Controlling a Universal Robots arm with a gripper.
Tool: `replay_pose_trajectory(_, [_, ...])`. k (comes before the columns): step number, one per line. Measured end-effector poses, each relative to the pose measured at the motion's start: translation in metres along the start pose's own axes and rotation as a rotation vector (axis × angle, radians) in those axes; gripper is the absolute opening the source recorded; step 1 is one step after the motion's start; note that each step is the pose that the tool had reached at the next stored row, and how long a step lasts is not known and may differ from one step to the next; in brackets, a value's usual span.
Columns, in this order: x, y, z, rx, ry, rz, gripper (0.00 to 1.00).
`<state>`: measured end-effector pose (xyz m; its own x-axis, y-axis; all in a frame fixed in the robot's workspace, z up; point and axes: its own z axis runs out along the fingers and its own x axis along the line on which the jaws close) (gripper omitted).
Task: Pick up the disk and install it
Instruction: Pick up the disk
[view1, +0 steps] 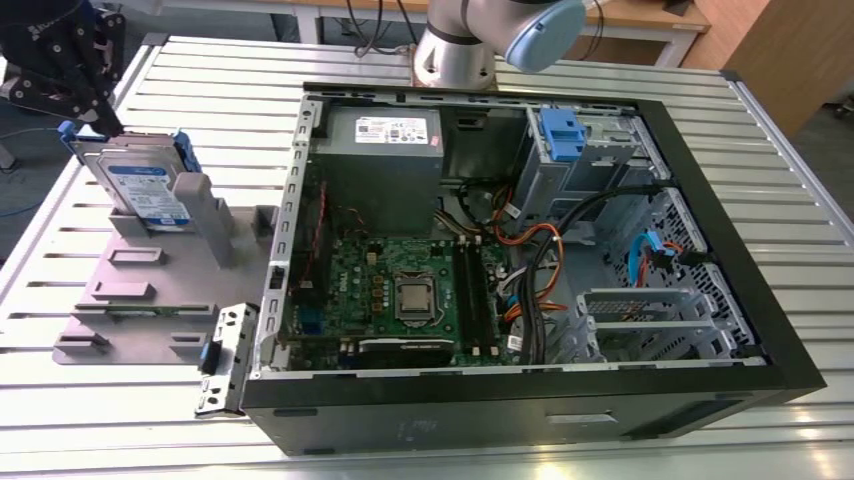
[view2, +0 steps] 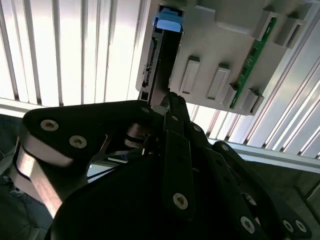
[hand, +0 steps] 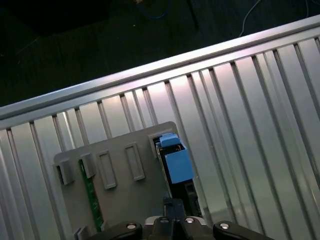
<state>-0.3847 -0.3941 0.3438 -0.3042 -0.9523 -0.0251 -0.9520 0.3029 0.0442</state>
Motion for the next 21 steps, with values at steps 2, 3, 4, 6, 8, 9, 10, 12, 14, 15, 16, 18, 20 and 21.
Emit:
replay_pose_trajectory(2, [0.0,0.0,0.0,0.0,0.0001,0.0,0.11])
replay_pose_trajectory(3, [0.0,0.0,0.0,0.0,0.0,0.0,0.11])
replay_pose_trajectory(4, [0.0,0.0,0.0,0.0,0.0001,0.0,0.11])
replay_pose_trajectory(6, [0.0,0.0,0.0001,0.0,0.0001,-0.002,0.11])
replay_pose_trajectory(8, [0.0,-0.0001,0.0002,-0.0004,0.0009,-0.022,0.11])
replay_pose_trajectory(9, [0.0,-0.0001,0.0003,-0.0008,0.0016,-0.039,0.11])
replay_pose_trajectory(10, [0.0,-0.0001,0.0003,-0.0014,0.0025,-0.057,0.11])
replay_pose_trajectory(12, [0.0,0.0,0.0004,-0.0022,0.004,-0.091,0.11])
replay_pose_trajectory(14, [0.0,-0.0001,0.0005,-0.0031,0.0056,-0.127,0.11])
replay_pose_trajectory(15, [0.0,-0.0001,0.0006,-0.0036,0.0064,-0.144,0.11])
replay_pose_trajectory(16, [0.0,0.0,0.0006,-0.004,0.007,-0.158,0.11])
replay_pose_trajectory(18, [0.0,0.0,0.0006,-0.0043,0.0068,-0.169,0.11])
replay_pose_trajectory(20, [0.0,0.0,0.0006,-0.0045,0.0066,-0.17,0.11])
replay_pose_trajectory(21, [0.0,-0.0001,0.0005,-0.0054,0.0036,-0.17,0.11])
